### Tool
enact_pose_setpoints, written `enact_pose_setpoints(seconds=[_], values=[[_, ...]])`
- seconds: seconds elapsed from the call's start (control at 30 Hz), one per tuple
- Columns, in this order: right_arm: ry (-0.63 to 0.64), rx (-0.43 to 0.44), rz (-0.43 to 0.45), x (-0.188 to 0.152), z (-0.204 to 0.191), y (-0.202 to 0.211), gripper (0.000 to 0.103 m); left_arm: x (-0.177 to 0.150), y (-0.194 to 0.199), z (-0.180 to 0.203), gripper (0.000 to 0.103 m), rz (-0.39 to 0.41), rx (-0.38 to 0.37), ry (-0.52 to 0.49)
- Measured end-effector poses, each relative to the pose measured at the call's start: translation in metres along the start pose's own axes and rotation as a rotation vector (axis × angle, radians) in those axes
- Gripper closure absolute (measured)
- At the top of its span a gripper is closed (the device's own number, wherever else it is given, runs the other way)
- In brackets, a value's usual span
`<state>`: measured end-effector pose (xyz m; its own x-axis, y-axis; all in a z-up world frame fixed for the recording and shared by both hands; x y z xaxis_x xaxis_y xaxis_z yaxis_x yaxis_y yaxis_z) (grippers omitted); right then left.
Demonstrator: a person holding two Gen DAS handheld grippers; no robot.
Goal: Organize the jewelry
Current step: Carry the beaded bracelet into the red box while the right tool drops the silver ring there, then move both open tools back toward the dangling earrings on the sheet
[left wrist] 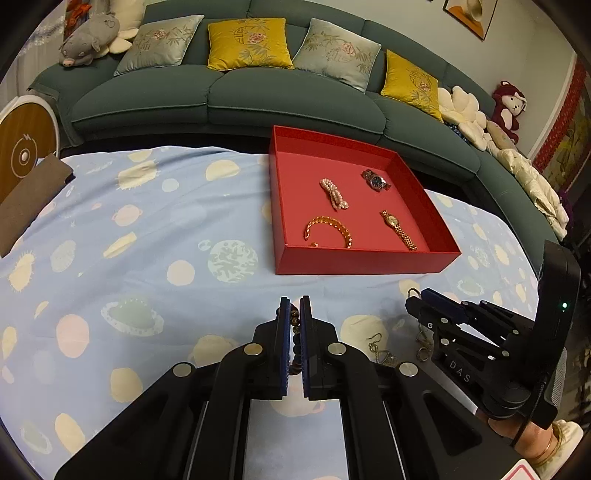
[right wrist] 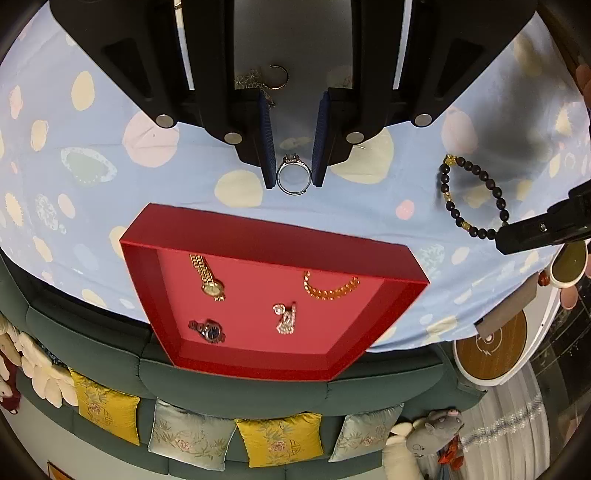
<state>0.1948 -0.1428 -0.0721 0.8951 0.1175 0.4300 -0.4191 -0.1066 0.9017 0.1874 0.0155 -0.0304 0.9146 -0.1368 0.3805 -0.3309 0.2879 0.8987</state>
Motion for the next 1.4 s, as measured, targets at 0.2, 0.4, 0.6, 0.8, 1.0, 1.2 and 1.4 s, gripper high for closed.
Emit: enact_pose_setpoints(seconds=[0.2, 0.4, 0.6, 0.8, 1.0, 1.2, 1.4], values=[[-0.007, 0.025, 0.068, 0.033, 0.005, 0.042, 0.084, 0.043, 0.037, 0.022, 0.1, 0.095, 0.005, -0.045], [-0.036, 0.013, 0.109, 0.084, 0.035, 0.055, 0.084, 0.112, 0.044, 0.042, 0.1, 0.17, 0.051, -0.07], [-0.125, 0.03, 0.082, 0.119, 0.07, 0.018, 0.084, 0.172, -0.003, 0.049, 0.1, 0.15, 0.103, -0.06], [-0.17, 0.004, 0.042, 0.134, 0.094, -0.024, 0.084, 0.199, -0.052, 0.044, 0.1, 0.115, 0.143, -0.047], [-0.217, -0.013, 0.049, 0.133, 0.109, -0.033, 0.051, 0.203, -0.068, 0.025, 0.057, 0.103, 0.128, 0.072], [-0.216, -0.008, 0.111, 0.12, 0.114, 0.006, 0.051, 0.179, -0.037, 0.013, 0.055, 0.122, 0.142, 0.075], [-0.192, -0.03, 0.152, 0.087, 0.109, 0.063, 0.051, 0.117, -0.002, 0.008, 0.054, 0.091, 0.141, 0.052]])
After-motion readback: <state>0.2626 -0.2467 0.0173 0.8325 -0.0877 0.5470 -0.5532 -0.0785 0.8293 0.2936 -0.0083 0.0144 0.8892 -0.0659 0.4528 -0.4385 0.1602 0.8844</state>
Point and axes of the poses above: each gripper's, at about its wrist camera, not at the fingertips, and y roughly against the way its jaws point, z to its right, x to its top, the point moved 10 cm from there along -y, roughly the way its jaws point, and after that the axes turned 15 degrees about -z, right-handed, at the moved point
